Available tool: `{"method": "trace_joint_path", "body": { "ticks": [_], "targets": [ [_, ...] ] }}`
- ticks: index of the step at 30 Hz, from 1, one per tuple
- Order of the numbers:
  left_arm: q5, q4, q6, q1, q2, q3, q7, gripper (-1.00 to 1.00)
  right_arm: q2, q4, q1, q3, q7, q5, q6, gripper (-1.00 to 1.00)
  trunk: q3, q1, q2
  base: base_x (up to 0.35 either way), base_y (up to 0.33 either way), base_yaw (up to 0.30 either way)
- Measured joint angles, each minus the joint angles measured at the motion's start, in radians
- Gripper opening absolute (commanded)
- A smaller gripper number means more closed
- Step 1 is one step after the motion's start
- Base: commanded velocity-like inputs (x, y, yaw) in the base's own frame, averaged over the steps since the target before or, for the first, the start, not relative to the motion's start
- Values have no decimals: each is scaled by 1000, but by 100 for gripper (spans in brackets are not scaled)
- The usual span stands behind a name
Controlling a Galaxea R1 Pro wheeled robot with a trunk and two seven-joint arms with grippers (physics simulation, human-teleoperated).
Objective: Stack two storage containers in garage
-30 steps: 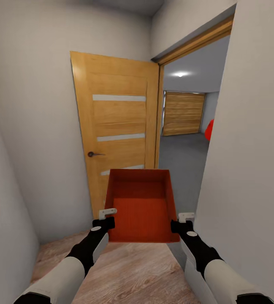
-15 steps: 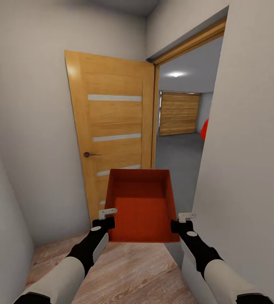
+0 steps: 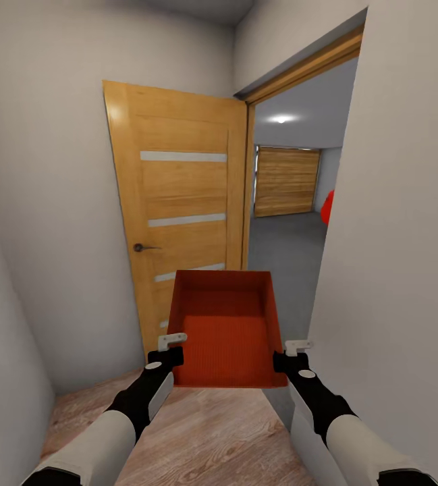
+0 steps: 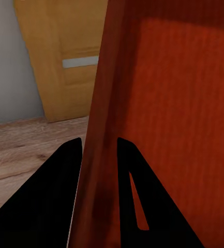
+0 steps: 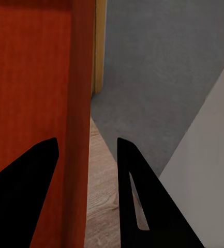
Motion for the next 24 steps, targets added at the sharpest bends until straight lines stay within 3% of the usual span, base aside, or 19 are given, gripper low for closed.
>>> {"method": "trace_joint_path", "body": {
  "ticks": [13, 24],
  "targets": [
    [4, 1, 0, 0, 1, -2, 0, -100, 1, 0, 0, 0, -1, 1, 1, -100, 0, 0, 0, 280, 102, -10],
    [5, 1, 0, 0, 4, -2, -4, -100, 3, 0, 0, 4, -5, 0, 2, -100, 1, 0, 0, 165, 84, -212]
  ]
}}
